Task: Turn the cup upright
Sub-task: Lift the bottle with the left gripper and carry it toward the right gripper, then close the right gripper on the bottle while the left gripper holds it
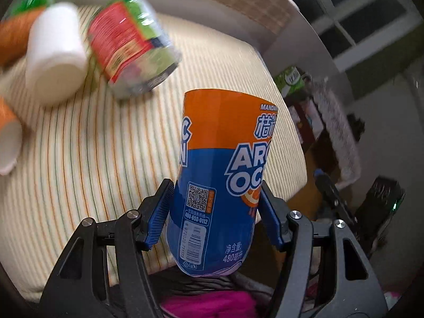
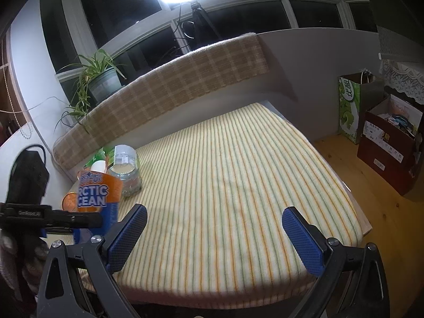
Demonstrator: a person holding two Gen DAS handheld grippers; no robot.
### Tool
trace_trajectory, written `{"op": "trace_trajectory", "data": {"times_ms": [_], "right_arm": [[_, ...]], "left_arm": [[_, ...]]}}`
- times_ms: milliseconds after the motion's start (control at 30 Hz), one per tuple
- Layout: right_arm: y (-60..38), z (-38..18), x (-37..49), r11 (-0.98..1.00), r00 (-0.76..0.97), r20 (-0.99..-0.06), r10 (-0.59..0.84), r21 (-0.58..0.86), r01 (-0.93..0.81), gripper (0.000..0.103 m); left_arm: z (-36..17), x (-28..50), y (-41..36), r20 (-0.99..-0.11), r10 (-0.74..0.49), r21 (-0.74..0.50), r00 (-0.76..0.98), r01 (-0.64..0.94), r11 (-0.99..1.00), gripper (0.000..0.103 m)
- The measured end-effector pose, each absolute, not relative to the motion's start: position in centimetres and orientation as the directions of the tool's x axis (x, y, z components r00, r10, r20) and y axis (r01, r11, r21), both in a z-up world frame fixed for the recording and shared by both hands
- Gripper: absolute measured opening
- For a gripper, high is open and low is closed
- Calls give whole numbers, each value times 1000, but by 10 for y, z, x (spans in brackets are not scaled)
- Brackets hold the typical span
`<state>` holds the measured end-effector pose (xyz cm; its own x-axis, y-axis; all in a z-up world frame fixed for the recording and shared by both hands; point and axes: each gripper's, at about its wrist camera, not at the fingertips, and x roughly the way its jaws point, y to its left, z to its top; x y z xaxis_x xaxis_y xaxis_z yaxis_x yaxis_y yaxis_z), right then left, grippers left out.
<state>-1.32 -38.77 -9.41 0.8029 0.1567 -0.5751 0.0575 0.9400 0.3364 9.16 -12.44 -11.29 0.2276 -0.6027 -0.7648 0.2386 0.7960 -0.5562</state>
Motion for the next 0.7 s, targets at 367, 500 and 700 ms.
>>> {"op": "trace_trajectory", "data": {"times_ms": [367, 500, 700], "right_arm": [[-371, -95, -8, 943, 779, -603, 173, 331, 46, 103], [-364, -96, -2, 938, 764, -615, 196, 344, 36, 103], [-348, -96, 13, 916, 726, -629, 279, 400, -5, 103]], "left_arm": [[-147, 108, -90, -731, -640, -641, 239, 85, 763, 65], [-145, 110, -88, -741, -626, -626, 244, 87, 775, 65], [-144, 115, -89, -745, -635, -631, 206, 94, 770, 71]]}}
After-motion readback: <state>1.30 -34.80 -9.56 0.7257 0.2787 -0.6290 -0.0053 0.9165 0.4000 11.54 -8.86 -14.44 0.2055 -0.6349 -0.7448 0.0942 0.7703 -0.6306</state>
